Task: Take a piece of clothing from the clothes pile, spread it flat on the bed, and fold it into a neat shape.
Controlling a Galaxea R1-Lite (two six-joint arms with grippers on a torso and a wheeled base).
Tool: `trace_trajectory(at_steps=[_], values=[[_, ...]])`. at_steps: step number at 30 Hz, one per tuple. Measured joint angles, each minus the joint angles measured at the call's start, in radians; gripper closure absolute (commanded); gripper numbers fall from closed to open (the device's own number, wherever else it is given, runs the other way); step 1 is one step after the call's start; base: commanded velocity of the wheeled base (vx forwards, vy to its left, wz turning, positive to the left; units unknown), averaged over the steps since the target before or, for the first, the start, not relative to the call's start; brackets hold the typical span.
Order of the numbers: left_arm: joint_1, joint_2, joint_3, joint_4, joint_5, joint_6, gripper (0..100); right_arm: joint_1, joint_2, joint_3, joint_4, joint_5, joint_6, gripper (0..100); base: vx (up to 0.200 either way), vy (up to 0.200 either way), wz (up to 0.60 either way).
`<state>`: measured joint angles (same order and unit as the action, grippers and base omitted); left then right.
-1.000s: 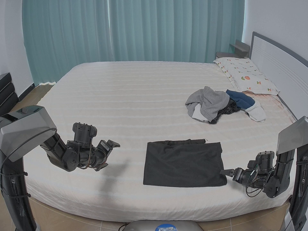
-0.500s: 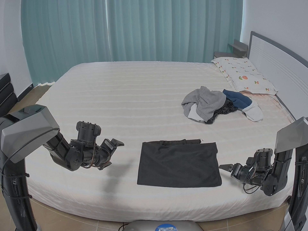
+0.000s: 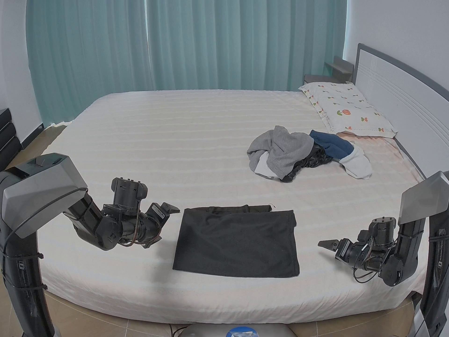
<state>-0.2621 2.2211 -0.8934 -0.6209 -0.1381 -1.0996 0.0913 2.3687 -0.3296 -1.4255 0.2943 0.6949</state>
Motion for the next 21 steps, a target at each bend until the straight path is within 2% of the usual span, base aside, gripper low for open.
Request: trace_trajectory(at_steps=[2, 12, 21], values=[[-0.001, 0.0, 0.002, 0.0, 0.002, 0.001, 0, 0.001, 0.002, 0.0, 0.0, -0.001, 0.001, 0, 0.2, 0.0, 0.0], [-0.008, 0.012, -0.019, -0.001, 0.003, 0.014, 0, 0.009, 0.006, 0.001, -0.001, 0.0, 0.003, 0, 0.0, 0.0, 0.0], [-0.023, 0.073, -0.113, 0.002, 0.051, 0.159, 0, 0.014, 0.017, 0.0, -0.013, 0.007, 0.033, 0, 0.0, 0.0, 0.0]])
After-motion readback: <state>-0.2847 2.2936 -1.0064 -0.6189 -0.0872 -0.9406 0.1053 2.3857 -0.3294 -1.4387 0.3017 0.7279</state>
